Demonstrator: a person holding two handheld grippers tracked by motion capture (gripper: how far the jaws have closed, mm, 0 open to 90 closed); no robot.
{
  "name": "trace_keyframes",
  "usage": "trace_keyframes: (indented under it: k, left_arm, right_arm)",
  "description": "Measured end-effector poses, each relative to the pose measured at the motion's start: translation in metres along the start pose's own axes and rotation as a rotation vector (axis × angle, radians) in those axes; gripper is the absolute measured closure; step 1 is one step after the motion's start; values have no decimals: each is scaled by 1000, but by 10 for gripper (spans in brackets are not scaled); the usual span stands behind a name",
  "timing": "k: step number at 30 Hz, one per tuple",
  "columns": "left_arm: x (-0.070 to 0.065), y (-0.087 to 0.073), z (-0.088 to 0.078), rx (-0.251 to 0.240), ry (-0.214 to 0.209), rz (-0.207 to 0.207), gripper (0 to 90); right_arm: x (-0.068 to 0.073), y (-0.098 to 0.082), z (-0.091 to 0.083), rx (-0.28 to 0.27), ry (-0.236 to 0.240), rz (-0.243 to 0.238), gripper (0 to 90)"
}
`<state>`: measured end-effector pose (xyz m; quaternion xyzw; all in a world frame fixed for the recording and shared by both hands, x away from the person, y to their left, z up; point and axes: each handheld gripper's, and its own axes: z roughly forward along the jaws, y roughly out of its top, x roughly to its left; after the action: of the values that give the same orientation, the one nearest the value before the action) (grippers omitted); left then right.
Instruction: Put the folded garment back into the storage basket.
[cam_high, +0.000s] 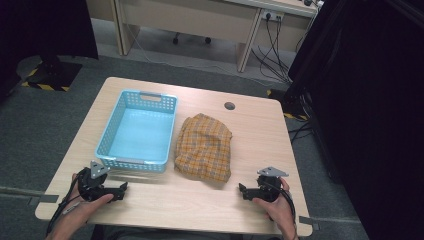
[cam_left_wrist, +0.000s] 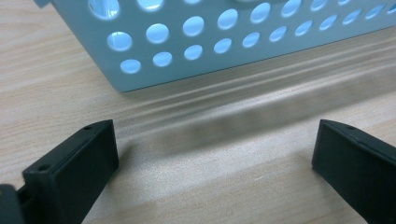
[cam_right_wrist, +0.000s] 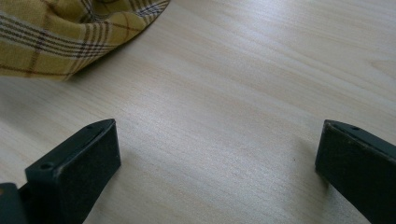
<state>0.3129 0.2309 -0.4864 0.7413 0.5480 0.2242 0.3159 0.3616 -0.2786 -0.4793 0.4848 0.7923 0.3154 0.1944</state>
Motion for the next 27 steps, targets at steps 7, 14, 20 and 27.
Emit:
trace_keyframes:
  k: [7,14,20,27]
  left_arm:
    - [0,0,0,0,0,0,0]
    - [0,0,0,0,1,0,0]
    - [0,0,0,0,1,0,0]
    - [0,0,0,1,1,-1,0]
  right_arm:
    - [0,0,0,0,3,0,5]
    - [-1,0,0,-1,9,4,6]
    - [-6,0,-1,-18,40,33,6]
    - [-11,0,-2,-44,71,80,23]
